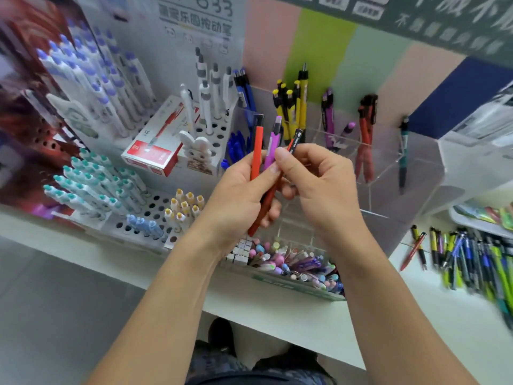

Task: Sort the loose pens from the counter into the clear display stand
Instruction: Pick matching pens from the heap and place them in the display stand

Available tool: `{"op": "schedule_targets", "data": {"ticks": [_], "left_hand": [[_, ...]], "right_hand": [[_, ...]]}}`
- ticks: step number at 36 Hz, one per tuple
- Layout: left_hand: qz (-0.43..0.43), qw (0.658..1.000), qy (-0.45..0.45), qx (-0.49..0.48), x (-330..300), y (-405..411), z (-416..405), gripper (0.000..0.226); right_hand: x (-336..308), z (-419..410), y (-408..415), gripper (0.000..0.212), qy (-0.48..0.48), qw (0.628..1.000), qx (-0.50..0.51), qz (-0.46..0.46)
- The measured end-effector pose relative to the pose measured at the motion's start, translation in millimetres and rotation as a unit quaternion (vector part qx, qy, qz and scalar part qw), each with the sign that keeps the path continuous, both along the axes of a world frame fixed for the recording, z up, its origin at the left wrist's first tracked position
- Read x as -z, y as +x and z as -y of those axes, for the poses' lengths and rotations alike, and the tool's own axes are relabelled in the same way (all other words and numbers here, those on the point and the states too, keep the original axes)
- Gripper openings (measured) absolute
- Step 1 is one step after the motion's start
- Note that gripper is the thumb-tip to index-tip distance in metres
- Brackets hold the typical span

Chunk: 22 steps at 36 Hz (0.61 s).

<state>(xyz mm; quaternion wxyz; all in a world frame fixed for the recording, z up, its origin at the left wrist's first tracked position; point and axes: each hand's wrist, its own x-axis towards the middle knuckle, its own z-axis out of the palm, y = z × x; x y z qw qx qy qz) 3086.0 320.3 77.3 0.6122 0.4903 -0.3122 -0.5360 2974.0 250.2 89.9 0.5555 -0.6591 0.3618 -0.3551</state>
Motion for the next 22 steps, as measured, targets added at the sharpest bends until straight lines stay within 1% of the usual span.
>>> {"op": "schedule_targets", "data": {"ticks": [2, 4, 5, 7, 9, 11, 14, 17, 20, 22], "left_hand": [[0.006, 1.0, 0.0, 0.013, -5.1, -6.5, 6.7, 0.016], [0.018, 1.0, 0.009, 0.015, -7.1, -11.6, 13.2, 0.02], [0.029, 0.999, 0.015, 0.017, -7.4, -14.0, 16.2, 0.022], [0.031, 0.999, 0.023, 0.032, -9.2, -20.3, 22.6, 0.024], [-0.006, 0.998, 0.024, 0.049, -12.5, -29.4, 29.9, 0.025], [-0.058, 0.996, 0.03, 0.06, -15.6, -39.4, 36.7, 0.024], [-0.129, 0.989, 0.032, 0.065, -14.1, -50.5, 44.1, 0.019], [-0.166, 0.983, 0.037, 0.065, -9.4, -55.7, 46.6, 0.018], [-0.164, 0.983, 0.042, 0.064, -4.7, -58.8, 47.2, 0.018], [-0.168, 0.983, 0.045, 0.064, -2.9, -61.1, 47.0, 0.02]], "right_hand": [[-7.6, 1.1, -5.3, 0.021, 0.037, 0.998, 0.029, 0.039], [-20.5, 6.1, -18.5, 0.017, 0.036, 0.992, 0.096, 0.074], [-27.7, 10.5, -28.6, 0.016, 0.01, 0.987, 0.138, 0.088], [-42.2, 24.5, -51.3, 0.016, -0.082, 0.967, 0.212, 0.119], [-55.0, 41.8, -71.3, 0.017, -0.185, 0.936, 0.27, 0.131], [-62.2, 59.8, -84.6, 0.02, -0.262, 0.913, 0.298, 0.09], [-59.3, 80.8, -88.6, 0.014, -0.322, 0.904, 0.279, -0.019], [-50.4, 89.1, -82.2, 0.014, -0.344, 0.898, 0.255, -0.097], [-43.3, 94.4, -79.8, 0.014, -0.331, 0.905, 0.234, -0.129], [-41.6, 98.1, -78.3, 0.012, -0.319, 0.904, 0.212, -0.191]]}}
